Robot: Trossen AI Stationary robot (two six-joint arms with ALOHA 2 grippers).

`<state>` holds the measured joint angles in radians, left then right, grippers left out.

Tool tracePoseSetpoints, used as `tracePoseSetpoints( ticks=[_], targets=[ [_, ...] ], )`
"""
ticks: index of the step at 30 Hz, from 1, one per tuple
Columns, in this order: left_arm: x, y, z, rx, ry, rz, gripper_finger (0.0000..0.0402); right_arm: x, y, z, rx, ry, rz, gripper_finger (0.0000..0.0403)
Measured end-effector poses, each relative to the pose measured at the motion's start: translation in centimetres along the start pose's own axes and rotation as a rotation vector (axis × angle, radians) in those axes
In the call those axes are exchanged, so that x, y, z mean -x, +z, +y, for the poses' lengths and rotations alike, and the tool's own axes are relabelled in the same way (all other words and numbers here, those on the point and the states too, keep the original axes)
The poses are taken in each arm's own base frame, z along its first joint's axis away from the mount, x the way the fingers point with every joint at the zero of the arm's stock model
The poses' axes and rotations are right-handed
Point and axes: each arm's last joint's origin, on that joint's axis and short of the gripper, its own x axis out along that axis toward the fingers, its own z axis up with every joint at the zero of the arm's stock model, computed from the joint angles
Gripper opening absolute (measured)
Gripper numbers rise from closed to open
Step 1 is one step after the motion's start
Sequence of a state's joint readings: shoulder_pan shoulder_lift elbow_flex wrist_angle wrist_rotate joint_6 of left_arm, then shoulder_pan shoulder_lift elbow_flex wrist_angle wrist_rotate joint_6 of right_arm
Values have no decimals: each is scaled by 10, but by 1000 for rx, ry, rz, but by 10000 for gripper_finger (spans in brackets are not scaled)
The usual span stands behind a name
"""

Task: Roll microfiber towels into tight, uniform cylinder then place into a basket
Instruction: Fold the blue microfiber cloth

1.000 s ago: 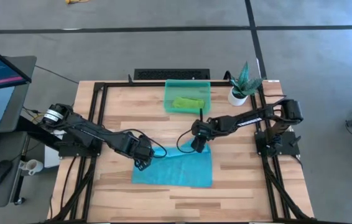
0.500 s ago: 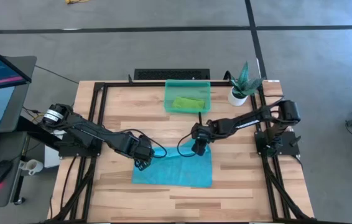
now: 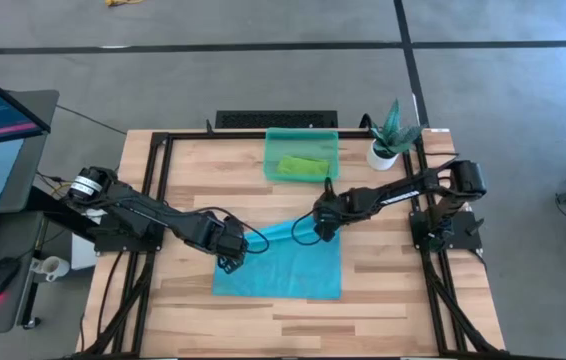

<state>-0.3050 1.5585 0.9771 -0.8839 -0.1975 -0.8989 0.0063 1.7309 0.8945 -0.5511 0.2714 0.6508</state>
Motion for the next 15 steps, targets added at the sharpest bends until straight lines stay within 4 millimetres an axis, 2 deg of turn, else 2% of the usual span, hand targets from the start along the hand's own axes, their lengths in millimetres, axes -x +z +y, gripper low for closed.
tracePoseSetpoints(
  ticks=[4, 11, 15],
  targets=[
    [0, 2, 0, 3, 19, -45, 0, 5, -8, -9, -80, -89, 48, 141],
    [0, 6, -1, -13, 26, -104, 0, 10, -13, 0, -10, -94, 8, 139],
    [0, 6, -1, -14, 30, -106, 0, 27, -14, -3, -5, -104, -35, 141]
  ],
)
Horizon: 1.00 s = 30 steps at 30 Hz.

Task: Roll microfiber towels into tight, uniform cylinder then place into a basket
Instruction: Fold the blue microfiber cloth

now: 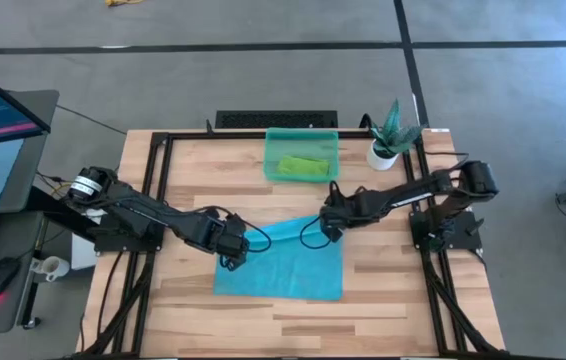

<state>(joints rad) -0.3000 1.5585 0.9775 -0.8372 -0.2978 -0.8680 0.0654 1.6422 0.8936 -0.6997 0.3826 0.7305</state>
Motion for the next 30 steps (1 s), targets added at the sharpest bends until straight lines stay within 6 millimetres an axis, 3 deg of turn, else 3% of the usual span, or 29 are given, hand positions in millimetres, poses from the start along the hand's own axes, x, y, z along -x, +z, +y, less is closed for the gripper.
tracePoseSetpoints(
  ticks=[6, 9, 11, 15, 19, 23, 30],
  targets=[
    [0, 0, 0, 0, 1, -2, 0, 53, -12, -8, -62, 25, -183, 138],
    [0, 0, 0, 0, 1, -2, 0, 75, -29, -4, -82, 53, -318, 136],
    [0, 0, 0, 0, 1, -2, 0, 80, -46, -1, -79, 55, -399, 137],
    [0, 0, 0, -8, 1, -2, 0, 75, -71, 7, -68, 76, -455, 141],
    [0, 0, 0, -10, 0, -3, 0, 64, -76, 12, -83, 65, -438, 155],
    [0, 0, 0, -9, -1, -4, 0, 51, -65, 13, -77, 45, -382, 185],
    [0, 1, -1, -5, -12, -13, 0, 22, -28, 9, -27, 138, -245, 233]
  ],
)
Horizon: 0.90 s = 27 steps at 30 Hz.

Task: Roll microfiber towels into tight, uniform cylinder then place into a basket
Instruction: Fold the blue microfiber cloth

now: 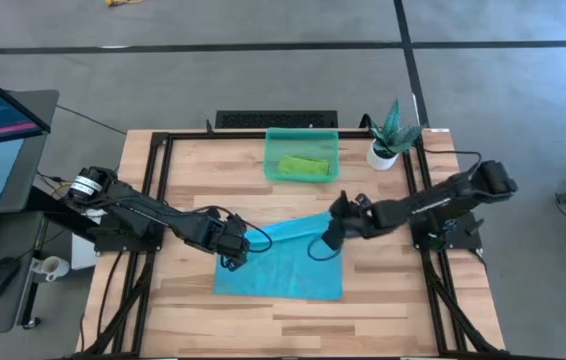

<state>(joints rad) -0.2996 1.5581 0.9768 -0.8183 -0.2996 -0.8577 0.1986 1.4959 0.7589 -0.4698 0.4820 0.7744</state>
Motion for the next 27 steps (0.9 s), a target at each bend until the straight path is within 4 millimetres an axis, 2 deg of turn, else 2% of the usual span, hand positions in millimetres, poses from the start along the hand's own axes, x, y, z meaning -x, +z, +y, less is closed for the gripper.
tracePoseSetpoints(
  ticks=[4, 13, 19, 23, 27],
  targets=[
    [0, 0, 0, 0, 0, 0, 0, -19, 12, -7, 22, 26, 33, 234],
    [0, 0, 0, 0, 0, 0, 0, -60, 12, -16, 61, 23, 165, 231],
    [0, 0, 0, -1, 1, 1, 0, -67, 12, -15, 57, 25, 181, 222],
    [0, 0, 0, -32, 1, 1, 0, -61, 10, -15, 65, 50, 189, 177],
    [0, 0, 0, -69, 4, -1, 0, -50, 10, -14, 80, 77, 186, 96]
  ],
)
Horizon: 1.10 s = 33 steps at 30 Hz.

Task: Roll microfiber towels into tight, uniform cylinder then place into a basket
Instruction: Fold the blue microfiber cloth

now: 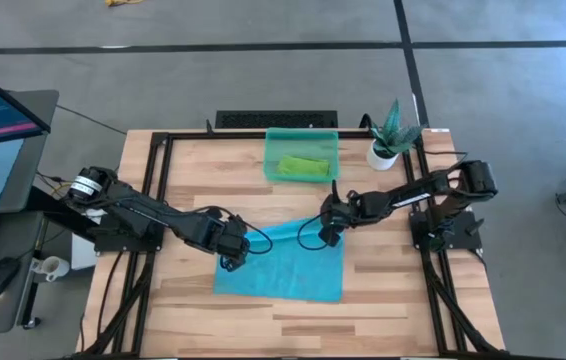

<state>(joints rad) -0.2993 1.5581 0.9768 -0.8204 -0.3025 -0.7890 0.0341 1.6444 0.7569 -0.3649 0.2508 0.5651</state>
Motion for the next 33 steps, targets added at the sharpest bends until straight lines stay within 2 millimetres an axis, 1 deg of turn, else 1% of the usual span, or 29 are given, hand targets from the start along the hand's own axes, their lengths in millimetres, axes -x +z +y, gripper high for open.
tracePoseSetpoints(
  ticks=[3, 5, 9, 12, 16, 20, 22, 24, 28, 33],
  targets=[
    [0, 0, 1, -14, 22, -16, 0, 8, -2, 3, 15, 24, -7, 29],
    [0, 0, 2, -22, 40, -24, 0, 15, -2, 6, 23, 40, -29, 12],
    [0, 0, 3, -28, 66, -35, 0, 29, -6, 15, 31, 80, -73, 20],
    [0, -1, 4, -34, 79, -23, 0, 42, -11, 24, 53, 107, -121, 9],
    [6, -1, 7, -61, 138, -10, 0, 62, -20, 35, 108, 78, -231, 11],
    [14, 0, 10, -165, 255, -58, 0, 78, -34, 44, 191, 18, -321, 8],
    [17, 1, 11, -218, 304, -86, 0, 83, -42, 48, 233, -25, -364, 5],
    [17, 2, 12, -247, 317, -91, 0, 86, -48, 51, 259, -74, -404, 6],
    [16, 3, 13, -247, 309, -84, 0, 91, -60, 60, 271, -113, -486, 11],
    [16, 3, 13, -256, 306, -81, 0, 96, -72, 69, 318, -133, -553, 5]
  ],
)
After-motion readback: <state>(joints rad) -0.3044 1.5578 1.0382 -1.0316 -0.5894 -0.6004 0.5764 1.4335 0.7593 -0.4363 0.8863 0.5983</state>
